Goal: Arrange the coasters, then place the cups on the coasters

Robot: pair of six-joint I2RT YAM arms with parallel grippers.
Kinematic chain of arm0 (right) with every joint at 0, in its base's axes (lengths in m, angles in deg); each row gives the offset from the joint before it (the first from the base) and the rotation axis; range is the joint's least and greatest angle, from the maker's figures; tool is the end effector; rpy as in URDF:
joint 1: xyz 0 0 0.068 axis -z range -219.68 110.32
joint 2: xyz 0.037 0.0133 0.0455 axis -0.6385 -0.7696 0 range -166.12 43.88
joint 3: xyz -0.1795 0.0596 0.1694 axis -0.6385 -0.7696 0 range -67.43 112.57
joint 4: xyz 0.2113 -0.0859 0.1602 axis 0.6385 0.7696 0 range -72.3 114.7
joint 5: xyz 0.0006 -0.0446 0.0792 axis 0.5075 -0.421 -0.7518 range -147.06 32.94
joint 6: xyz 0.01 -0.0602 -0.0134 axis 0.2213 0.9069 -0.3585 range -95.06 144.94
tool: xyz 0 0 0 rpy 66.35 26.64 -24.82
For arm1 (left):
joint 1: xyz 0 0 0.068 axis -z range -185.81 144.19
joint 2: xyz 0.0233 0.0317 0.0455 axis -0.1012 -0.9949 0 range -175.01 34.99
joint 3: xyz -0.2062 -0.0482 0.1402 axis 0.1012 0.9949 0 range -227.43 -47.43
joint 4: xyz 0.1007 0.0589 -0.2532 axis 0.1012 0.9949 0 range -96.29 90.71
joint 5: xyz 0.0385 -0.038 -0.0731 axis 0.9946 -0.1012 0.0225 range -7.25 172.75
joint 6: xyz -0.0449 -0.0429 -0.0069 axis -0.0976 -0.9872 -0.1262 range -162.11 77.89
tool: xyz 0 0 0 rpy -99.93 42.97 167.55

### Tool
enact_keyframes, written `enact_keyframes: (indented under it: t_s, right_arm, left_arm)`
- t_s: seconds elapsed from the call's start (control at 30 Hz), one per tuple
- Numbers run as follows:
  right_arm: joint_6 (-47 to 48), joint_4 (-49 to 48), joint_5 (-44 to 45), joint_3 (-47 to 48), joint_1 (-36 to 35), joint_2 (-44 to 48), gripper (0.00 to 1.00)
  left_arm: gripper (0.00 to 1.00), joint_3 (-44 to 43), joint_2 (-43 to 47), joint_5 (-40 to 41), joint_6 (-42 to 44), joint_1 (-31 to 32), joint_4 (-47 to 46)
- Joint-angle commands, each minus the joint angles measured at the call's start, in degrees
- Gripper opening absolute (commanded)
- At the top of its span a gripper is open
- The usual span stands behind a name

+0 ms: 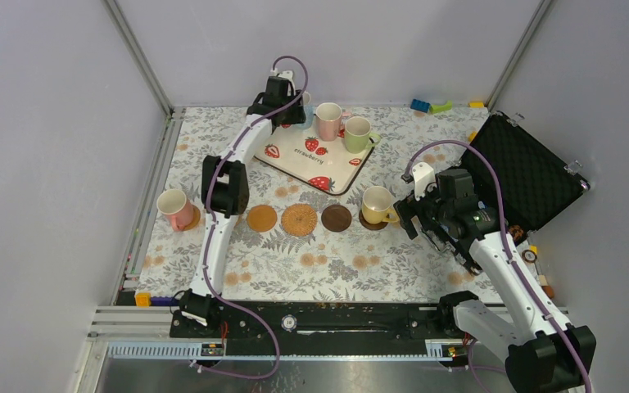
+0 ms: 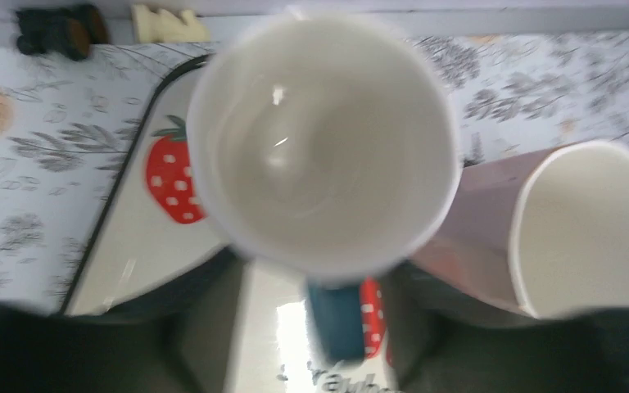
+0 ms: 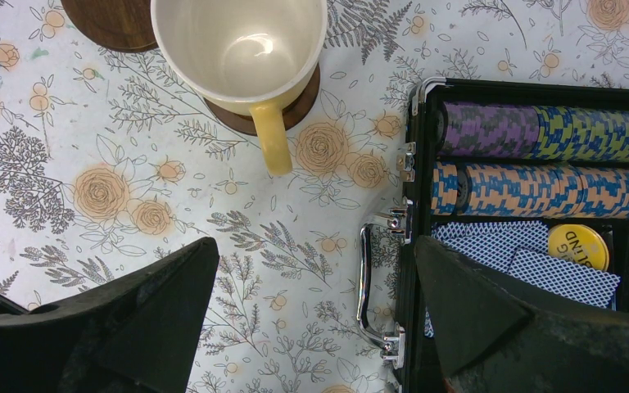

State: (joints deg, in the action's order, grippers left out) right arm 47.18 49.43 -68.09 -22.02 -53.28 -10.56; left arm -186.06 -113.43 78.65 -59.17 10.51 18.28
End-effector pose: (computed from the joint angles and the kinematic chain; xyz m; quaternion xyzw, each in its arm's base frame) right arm 0.2299 0.0649 0.2514 -0.3165 0.8486 0.0559 0.4201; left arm 0.5733 -0.1714 0.1873 0.0109 0.8839 -0.1643 0.4377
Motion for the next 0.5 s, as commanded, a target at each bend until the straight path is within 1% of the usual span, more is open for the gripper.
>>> enact_keyframes:
  t_s: [0.0, 0.07, 0.2, 0.33, 0.4, 0.47]
  right_arm:
    - [0.5, -1.7, 0.4, -0.1, 0.3, 0.1, 0.98]
    - [0.4, -1.7, 0.3, -0.1, 0.3, 0.4, 0.98]
    - [0.1, -1.7, -0.1, -0.1, 0.2, 1.5, 0.98]
    - [0.0, -1.7, -0.6, -0.2, 0.3, 2.8, 0.98]
    - [-0.1, -1.6, -1.0, -0.2, 0.3, 3.3, 0.98]
    - [-0.2, -1.6, -1.4, -0.2, 0.3, 3.8, 0.98]
  left_arm:
    - [0.4, 0.4, 2.1, 1.1, -0.3, -0.3, 0.5]
    - [0.34, 2.4, 3.6, 0.9, 0.0, -0.3, 0.2]
    - [0.18, 6.3, 7.1, 1.1, 0.8, -0.3, -0.8]
    - [0.05, 11.0, 11.5, 1.5, 2.2, -0.2, -1.8]
    - [0.0, 13.8, 14.6, 1.4, 3.3, -0.3, -2.4]
    - [0.0, 16.8, 18.6, 1.4, 4.4, -0.2, -3.1]
